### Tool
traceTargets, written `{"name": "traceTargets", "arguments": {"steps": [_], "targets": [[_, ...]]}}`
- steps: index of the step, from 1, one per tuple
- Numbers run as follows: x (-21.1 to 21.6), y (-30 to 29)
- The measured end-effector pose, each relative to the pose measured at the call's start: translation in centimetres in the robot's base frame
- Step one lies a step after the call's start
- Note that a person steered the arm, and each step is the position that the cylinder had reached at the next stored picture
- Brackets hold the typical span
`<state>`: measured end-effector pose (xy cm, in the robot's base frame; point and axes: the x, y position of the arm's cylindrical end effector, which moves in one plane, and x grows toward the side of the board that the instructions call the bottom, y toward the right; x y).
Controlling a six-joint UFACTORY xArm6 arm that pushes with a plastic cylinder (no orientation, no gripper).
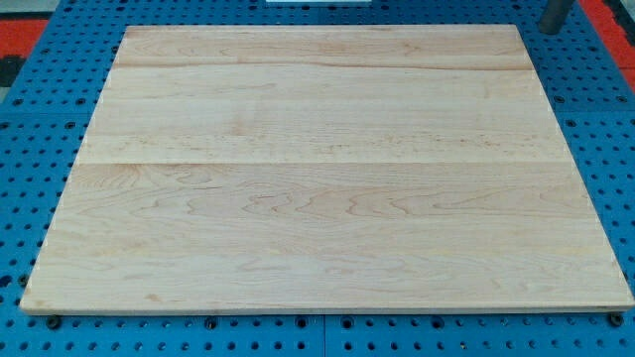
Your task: Move your arm towards top center
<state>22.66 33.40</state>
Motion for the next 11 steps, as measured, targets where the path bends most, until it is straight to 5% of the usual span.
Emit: {"name": "traceTargets", "arguments": {"steps": [1, 2, 3, 4, 5, 6, 7, 8, 9, 10, 11], "targets": [[11.4, -4.2], [16.9, -9.8], [15.1, -9.9], [8.7, -12.4], [8.4, -13.3], [16.3, -23.2], [20.8, -27.1], [18.2, -27.1], [6.8, -27.1], [9.1, -25.9], [21.1, -25.3]]}}
